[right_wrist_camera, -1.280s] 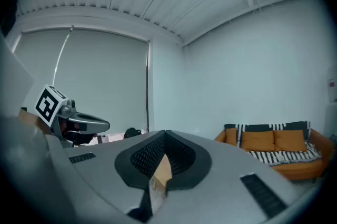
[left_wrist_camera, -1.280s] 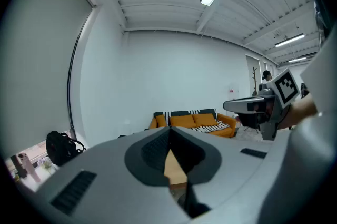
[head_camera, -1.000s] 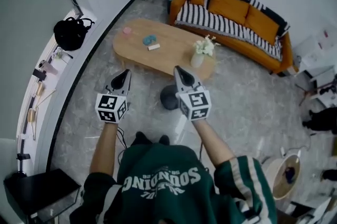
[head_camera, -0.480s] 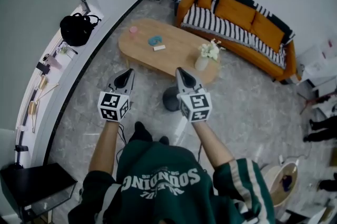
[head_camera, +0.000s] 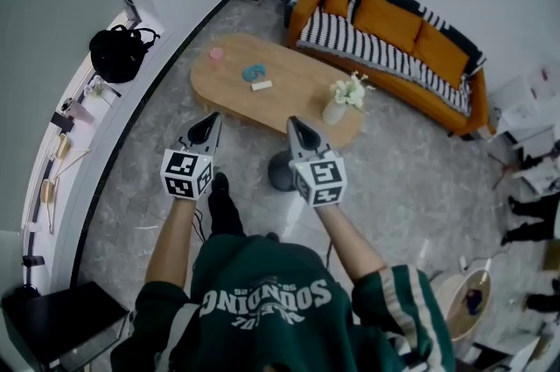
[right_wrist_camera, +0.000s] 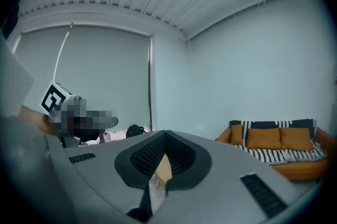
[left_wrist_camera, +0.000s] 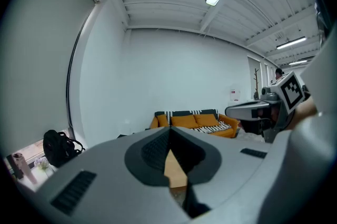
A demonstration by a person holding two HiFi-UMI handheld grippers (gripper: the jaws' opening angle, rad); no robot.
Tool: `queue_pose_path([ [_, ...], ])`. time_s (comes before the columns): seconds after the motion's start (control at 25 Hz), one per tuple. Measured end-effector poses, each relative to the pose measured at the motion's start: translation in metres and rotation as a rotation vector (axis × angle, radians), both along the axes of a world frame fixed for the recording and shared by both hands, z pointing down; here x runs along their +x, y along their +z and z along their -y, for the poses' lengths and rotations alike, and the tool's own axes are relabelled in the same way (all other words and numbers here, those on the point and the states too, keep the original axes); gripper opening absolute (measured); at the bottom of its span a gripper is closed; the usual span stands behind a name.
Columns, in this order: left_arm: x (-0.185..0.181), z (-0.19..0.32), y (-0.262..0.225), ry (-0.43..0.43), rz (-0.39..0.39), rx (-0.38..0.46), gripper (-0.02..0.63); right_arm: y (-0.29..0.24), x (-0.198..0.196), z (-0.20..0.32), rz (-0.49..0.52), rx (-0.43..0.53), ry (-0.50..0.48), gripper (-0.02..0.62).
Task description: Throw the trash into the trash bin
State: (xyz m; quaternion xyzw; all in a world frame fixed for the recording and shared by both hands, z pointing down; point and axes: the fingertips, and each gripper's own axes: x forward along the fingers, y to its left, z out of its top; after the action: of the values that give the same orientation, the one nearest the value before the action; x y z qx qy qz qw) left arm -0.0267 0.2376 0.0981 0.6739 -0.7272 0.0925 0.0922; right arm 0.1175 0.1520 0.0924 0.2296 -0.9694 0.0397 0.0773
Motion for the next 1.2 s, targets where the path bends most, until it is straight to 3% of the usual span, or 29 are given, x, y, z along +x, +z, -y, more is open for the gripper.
queue_pose_path([
  [0.32, -0.085, 0.064, 0.013, 0.086, 0.000, -0.018, 0.002, 0.010, -0.085, 0.046, -0.032, -0.018, 0.063, 0.000],
  [0.72, -0.180, 0.156, 0.024, 0.295, 0.035, -0.063, 0.002, 0.015, -0.189, 0.110, -0.058, -0.057, 0.218, 0.000],
  [0.92, -0.200, 0.193, 0.034, 0.372, 0.026, -0.068, 0.002, 0.024, -0.206, 0.132, -0.066, -0.074, 0.291, 0.000],
  [1.2, -0.193, 0.219, 0.048, 0.434, 0.008, -0.086, 0.002, 0.037, -0.199, 0.148, -0.092, -0.093, 0.342, 0.000],
])
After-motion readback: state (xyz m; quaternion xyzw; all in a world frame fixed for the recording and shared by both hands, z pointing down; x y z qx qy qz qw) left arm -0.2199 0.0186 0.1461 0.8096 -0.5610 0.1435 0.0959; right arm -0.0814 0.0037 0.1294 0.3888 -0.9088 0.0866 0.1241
